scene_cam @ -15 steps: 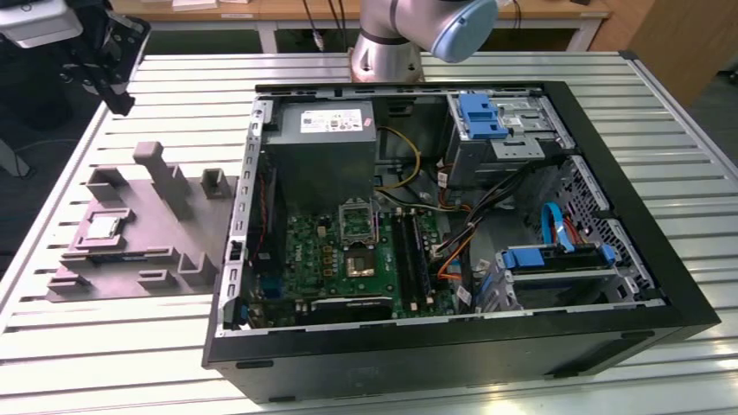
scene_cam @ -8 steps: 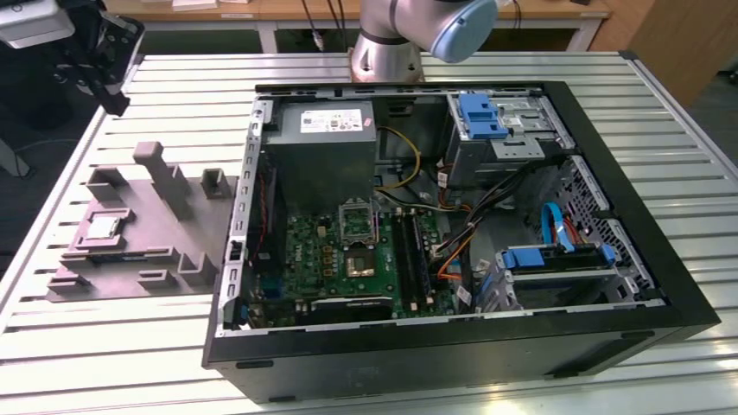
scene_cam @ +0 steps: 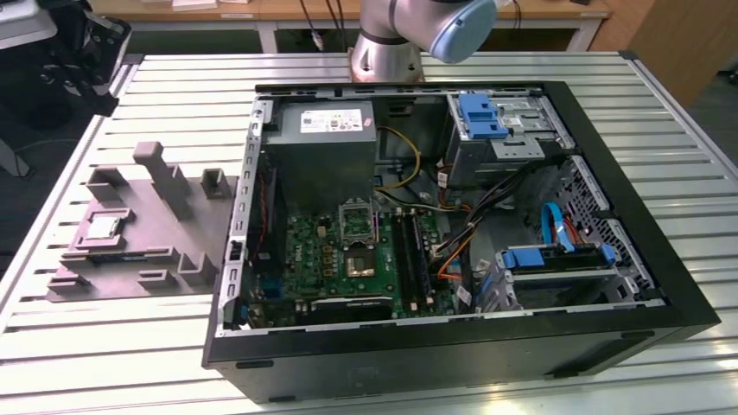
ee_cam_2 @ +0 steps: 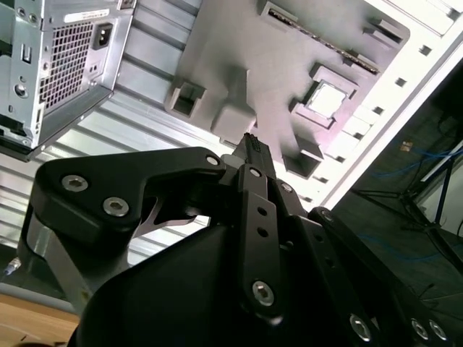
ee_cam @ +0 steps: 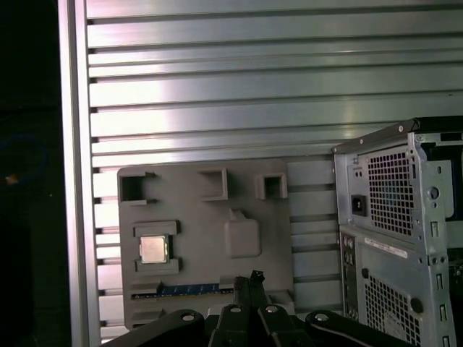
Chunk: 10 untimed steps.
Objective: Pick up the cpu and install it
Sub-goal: 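Reach for the cpu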
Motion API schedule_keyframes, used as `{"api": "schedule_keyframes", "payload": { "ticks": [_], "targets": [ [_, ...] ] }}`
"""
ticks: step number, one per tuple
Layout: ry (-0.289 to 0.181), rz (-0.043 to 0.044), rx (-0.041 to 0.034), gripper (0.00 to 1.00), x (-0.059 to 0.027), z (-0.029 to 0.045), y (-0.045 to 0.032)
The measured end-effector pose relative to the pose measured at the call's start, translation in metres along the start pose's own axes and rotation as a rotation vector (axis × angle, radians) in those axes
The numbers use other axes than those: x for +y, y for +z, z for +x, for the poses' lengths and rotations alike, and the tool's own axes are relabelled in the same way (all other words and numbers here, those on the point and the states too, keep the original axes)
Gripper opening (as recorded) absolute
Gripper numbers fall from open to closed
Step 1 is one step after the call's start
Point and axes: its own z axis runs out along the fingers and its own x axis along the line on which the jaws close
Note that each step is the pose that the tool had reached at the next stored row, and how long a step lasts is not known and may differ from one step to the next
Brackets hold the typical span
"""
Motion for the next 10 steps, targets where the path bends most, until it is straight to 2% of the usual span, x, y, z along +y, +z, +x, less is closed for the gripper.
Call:
{"api": "schedule_keyframes", "payload": {
  "ticks": [5,10],
  "targets": [
    [0.0,-0.0001,-0.0002,0.11,0.0002,0.0068,0.0003],
    [0.0,0.0,-0.0001,0.11,0.0058,0.0134,0.0009]
  ]
}}
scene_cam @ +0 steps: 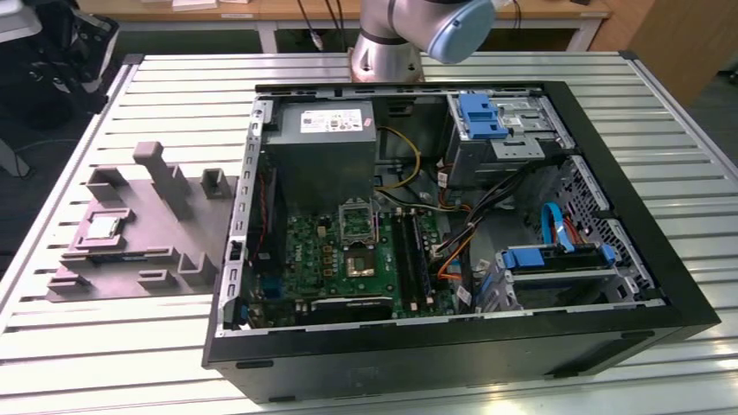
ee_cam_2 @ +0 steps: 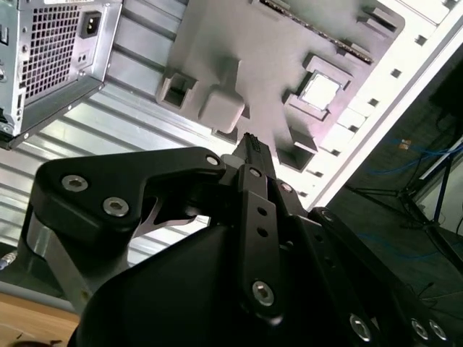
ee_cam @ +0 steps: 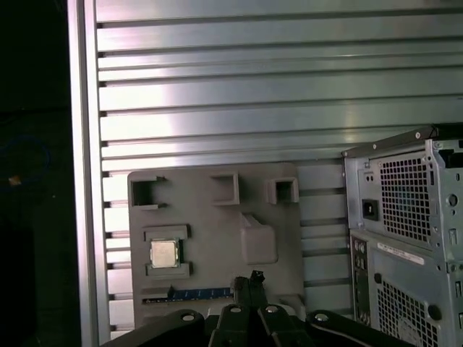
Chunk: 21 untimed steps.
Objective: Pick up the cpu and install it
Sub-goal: 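Reach for the cpu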
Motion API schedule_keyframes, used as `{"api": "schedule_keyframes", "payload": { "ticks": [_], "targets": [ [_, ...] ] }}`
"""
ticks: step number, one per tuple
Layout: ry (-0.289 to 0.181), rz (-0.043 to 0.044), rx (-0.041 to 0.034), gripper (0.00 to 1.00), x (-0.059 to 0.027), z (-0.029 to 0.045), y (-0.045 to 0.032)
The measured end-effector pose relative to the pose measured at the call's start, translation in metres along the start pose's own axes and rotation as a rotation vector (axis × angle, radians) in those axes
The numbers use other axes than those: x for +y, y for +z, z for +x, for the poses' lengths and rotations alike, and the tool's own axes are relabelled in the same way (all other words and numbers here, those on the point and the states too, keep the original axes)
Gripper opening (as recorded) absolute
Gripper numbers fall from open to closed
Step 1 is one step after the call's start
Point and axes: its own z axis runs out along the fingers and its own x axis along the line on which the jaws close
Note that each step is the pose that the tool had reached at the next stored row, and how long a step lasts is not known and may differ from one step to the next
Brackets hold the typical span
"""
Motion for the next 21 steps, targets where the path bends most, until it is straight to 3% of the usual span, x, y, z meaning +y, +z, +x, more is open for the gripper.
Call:
{"api": "schedule_keyframes", "payload": {
  "ticks": [9,21],
  "targets": [
    [0.0,0.0001,0.0001,0.11,0.0011,0.0269,0.0002],
    [0.0,0.0,0.0,0.11,-0.0001,0.0559,0.0004]
  ]
}}
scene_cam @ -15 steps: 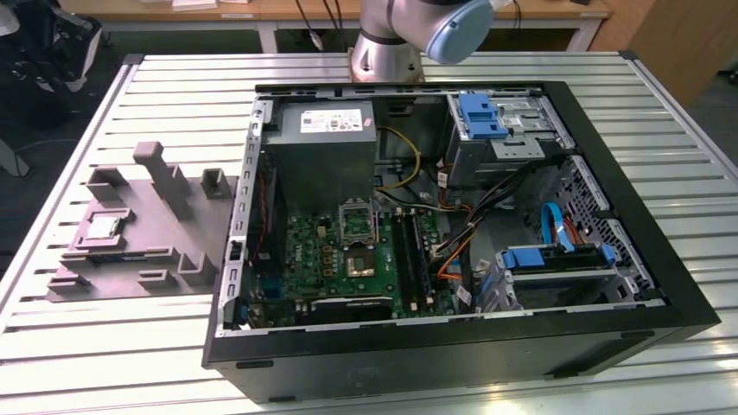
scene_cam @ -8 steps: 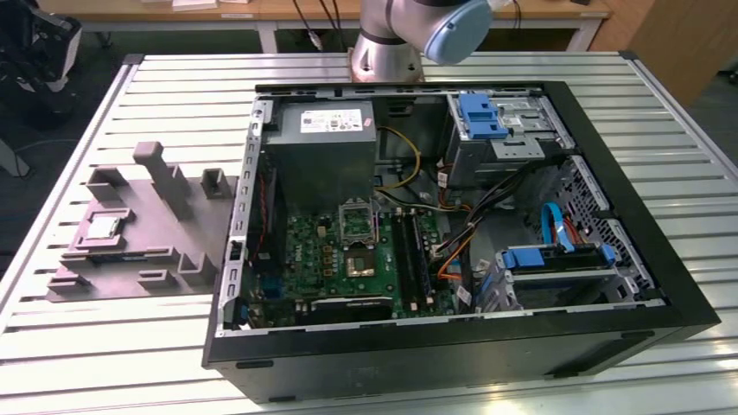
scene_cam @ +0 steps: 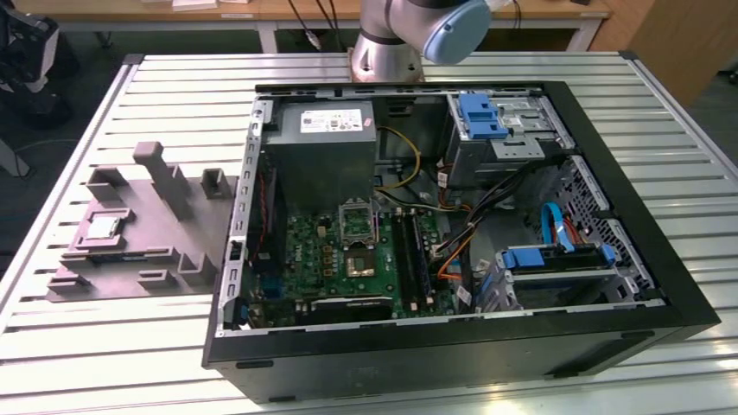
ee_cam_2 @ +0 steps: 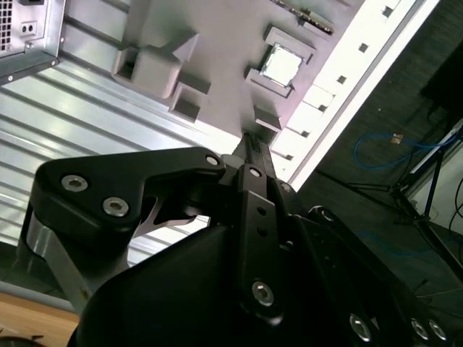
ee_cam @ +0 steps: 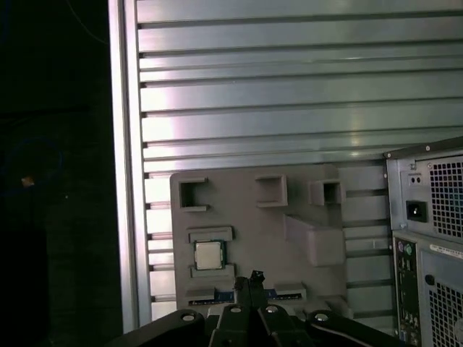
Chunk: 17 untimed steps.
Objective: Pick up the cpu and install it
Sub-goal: 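Reach for the cpu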
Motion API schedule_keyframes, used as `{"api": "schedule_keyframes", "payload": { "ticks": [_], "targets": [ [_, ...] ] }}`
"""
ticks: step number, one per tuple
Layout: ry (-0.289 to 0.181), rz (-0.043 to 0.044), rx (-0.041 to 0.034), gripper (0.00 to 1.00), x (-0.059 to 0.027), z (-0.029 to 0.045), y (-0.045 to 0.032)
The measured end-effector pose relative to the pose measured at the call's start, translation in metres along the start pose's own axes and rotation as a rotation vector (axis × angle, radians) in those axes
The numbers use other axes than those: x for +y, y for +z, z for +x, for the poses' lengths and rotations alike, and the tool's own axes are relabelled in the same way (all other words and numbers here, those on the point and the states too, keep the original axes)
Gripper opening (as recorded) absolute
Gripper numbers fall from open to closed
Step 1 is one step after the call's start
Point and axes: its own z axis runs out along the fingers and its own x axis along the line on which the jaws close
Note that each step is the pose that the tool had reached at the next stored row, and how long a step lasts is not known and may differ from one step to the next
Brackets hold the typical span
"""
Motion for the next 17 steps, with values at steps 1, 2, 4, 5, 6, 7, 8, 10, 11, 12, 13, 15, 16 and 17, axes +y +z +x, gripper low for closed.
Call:
{"api": "schedule_keyframes", "payload": {
  "ticks": [1,2,4,5,6,7,8,10,11,12,13,15,16,17],
  "targets": [
    [0.0,0.0,0.0001,0.11,-0.0001,0.0024,-0.0001],
    [0.0,0.0,0.0,0.11,-0.0004,0.0052,-0.0001],
    [0.0,0.0,0.0,0.11,-0.0007,0.0105,-0.0002],
    [0.0,0.0,0.0,0.11,-0.0009,0.013,-0.0002],
    [0.0,0.0,0.0,0.11,-0.0012,0.0153,-0.0002],
    [0.0,0.0,0.0001,0.11,-0.0013,0.0176,-0.0003],
    [0.0,0.0,0.0001,0.11,-0.0014,0.0195,-0.0003],
    [-0.002,-0.0001,0.0001,0.11,-0.0017,0.023,-0.0003],
    [-0.005,-0.0002,0.0003,0.11,-0.0018,0.0245,-0.0004],
    [-0.011,-0.0003,0.0005,0.11,-0.0019,0.0256,-0.0004],
    [-0.019,-0.0005,0.0009,0.11,-0.002,0.0263,-0.0003],
    [-0.04,-0.001,0.0017,0.11,-0.0021,0.0274,-0.0003],
    [-0.048,-0.0012,0.0021,0.11,-0.0021,0.0281,-0.0002],
    [-0.05,-0.0012,0.0023,0.11,-0.0021,0.0295,-0.0003]
  ]
}}
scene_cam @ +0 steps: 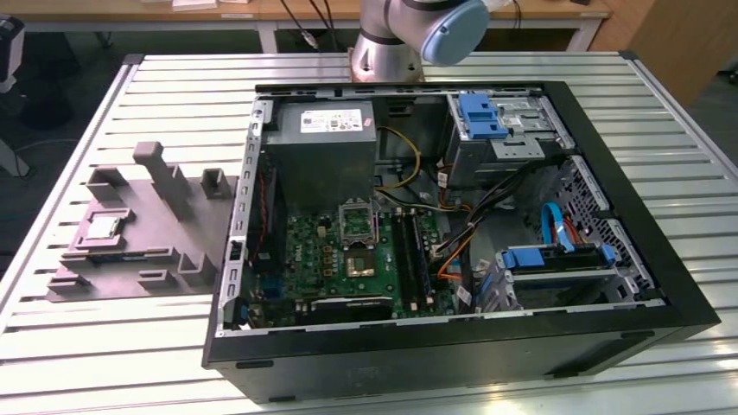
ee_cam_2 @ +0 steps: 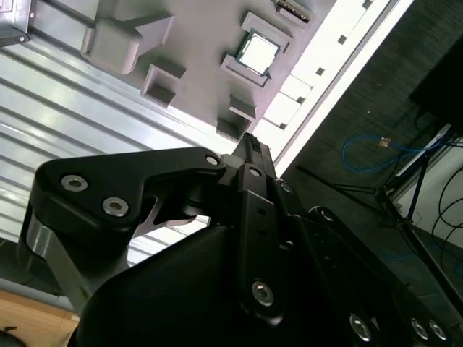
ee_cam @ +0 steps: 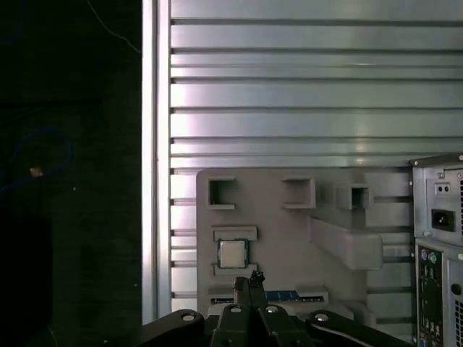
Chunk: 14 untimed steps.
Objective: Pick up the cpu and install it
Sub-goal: 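Reach for the cpu, then pick up the cpu and move it towards the insertion slot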
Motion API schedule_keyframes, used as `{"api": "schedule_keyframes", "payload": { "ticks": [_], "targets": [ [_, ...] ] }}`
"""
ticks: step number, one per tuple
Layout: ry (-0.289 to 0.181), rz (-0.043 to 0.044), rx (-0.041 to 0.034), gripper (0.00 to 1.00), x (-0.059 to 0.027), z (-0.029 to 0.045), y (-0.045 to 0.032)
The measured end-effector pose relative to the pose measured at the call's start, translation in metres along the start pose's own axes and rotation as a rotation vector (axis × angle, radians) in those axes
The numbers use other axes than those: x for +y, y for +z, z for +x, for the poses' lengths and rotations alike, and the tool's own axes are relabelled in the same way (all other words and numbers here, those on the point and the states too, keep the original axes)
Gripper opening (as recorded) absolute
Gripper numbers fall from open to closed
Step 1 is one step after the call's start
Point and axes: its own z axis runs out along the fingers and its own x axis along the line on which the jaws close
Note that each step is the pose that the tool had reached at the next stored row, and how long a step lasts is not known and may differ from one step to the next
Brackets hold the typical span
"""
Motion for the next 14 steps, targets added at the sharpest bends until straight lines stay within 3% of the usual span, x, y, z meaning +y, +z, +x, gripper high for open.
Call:
{"api": "schedule_keyframes", "payload": {
  "ticks": [4,14],
  "targets": [
    [0.0,0.0,0.0,0.11,-0.0002,0.0046,-0.0001],
    [0.0,-0.0001,0.0,0.11,-0.0002,0.0051,-0.0001]
  ]
}}
